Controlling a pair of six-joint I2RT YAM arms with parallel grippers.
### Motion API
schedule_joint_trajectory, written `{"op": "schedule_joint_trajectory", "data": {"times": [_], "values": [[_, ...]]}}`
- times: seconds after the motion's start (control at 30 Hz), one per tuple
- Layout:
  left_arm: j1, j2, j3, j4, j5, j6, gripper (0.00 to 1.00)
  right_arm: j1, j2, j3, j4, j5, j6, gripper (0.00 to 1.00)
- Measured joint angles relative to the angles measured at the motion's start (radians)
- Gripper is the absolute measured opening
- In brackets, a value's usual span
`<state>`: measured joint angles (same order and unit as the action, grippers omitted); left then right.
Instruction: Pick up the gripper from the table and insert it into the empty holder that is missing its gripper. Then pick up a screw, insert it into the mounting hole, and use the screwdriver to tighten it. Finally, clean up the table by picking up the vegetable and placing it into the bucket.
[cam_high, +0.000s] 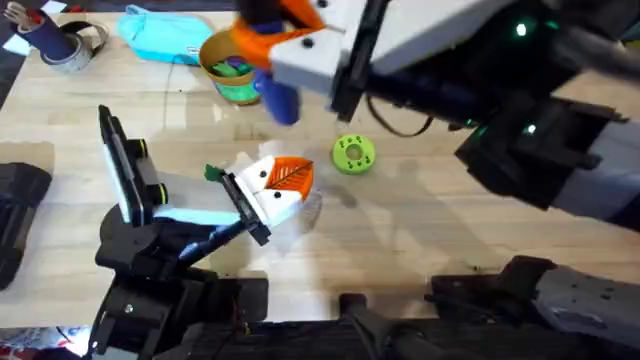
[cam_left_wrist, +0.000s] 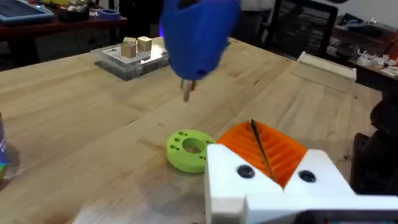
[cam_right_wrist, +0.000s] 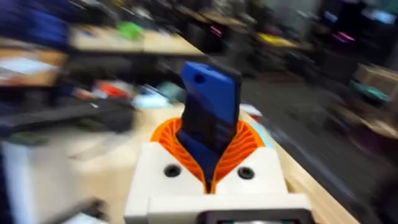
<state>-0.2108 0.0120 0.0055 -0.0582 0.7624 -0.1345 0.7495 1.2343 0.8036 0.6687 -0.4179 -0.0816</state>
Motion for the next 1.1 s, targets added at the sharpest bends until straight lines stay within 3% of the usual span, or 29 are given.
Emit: {"op": "schedule_joint_trajectory", "data": {"times": [0.17, 0.33, 0.47, 0.63, 0.83, 0.9, 0.97, 1.07, 1.1], "values": [[0.000, 0.000, 0.000, 0.000, 0.000, 0.000, 0.020, -0.197, 0.000, 0.001, -0.225, 0.055, -0.134, 0.025], [0.000, 0.000, 0.000, 0.000, 0.000, 0.000, 0.020, -0.336, 0.001, 0.003, -0.519, 0.089, -0.416, 0.025], [0.000, 0.000, 0.000, 0.000, 0.000, 0.000, 0.020, -0.378, 0.044, 0.003, -0.670, 0.176, -0.641, 0.025], [0.000, 0.000, 0.000, 0.000, 0.000, 0.000, 0.020, -0.389, 0.168, 0.003, -0.692, 0.361, -0.858, 0.025], [0.000, 0.000, 0.000, 0.000, 0.000, 0.000, 0.020, -0.389, 0.321, 0.003, -0.699, 0.444, -0.963, 0.025], [0.000, 0.000, 0.000, 0.000, 0.000, 0.000, 0.020, -0.388, 0.357, 0.003, -0.699, 0.460, -0.970, 0.081], [0.000, 0.000, 0.000, 0.000, 0.000, 0.000, 0.020, -0.388, 0.376, 0.003, -0.698, 0.467, -0.955, 0.291], [0.000, 0.000, 0.000, 0.000, 0.000, 0.000, 0.020, -0.388, 0.383, 0.003, -0.699, 0.474, -0.917, 0.365], [0.000, 0.000, 0.000, 0.000, 0.000, 0.000, 0.020, -0.388, 0.383, 0.003, -0.699, 0.477, -0.899, 0.435]]}}
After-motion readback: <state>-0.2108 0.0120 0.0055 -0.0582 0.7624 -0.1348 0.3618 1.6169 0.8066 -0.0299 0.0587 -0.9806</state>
